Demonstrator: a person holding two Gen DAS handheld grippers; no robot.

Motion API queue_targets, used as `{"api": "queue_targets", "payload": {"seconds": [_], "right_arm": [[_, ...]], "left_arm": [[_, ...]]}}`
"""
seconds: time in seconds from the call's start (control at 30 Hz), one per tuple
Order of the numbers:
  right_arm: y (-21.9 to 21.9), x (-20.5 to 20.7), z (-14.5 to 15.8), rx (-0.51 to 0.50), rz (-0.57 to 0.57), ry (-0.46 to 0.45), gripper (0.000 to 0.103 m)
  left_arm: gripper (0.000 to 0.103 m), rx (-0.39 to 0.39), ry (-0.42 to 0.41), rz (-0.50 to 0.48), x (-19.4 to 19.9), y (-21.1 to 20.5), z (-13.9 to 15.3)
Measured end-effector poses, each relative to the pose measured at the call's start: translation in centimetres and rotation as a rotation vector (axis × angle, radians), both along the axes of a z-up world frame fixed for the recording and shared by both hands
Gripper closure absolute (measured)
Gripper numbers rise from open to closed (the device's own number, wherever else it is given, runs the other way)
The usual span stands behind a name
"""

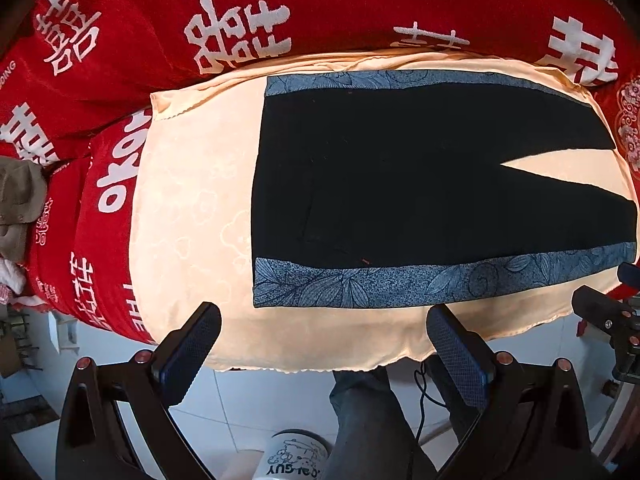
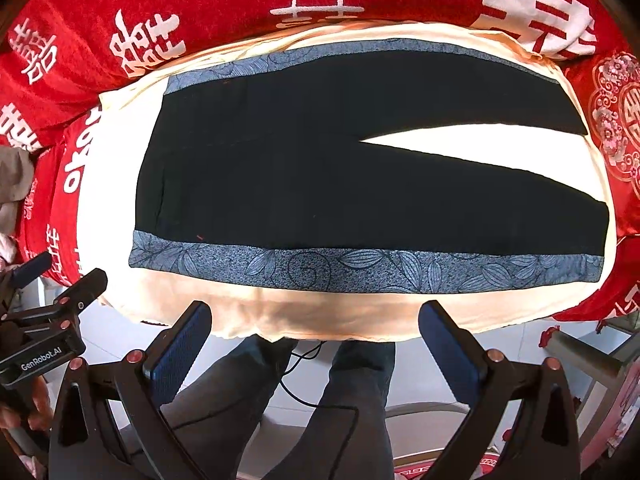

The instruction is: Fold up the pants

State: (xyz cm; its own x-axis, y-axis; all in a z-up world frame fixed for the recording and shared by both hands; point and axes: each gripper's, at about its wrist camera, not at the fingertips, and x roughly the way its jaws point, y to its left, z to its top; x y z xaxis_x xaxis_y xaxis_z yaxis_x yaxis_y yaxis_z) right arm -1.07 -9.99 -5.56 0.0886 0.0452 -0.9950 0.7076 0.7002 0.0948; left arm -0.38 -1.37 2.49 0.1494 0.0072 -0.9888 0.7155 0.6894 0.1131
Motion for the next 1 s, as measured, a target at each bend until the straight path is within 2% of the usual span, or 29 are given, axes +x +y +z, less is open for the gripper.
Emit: {"api": "queue_targets", "payload": {"seconds": [1.0], "right_arm": [[-0.63,0.0,-0.02,-0.004,-0.007,0.011,0.0]], "left_arm": [[0.0,0.021,-0.018,-0.015,-0.11,-0.54,-0.11]]}}
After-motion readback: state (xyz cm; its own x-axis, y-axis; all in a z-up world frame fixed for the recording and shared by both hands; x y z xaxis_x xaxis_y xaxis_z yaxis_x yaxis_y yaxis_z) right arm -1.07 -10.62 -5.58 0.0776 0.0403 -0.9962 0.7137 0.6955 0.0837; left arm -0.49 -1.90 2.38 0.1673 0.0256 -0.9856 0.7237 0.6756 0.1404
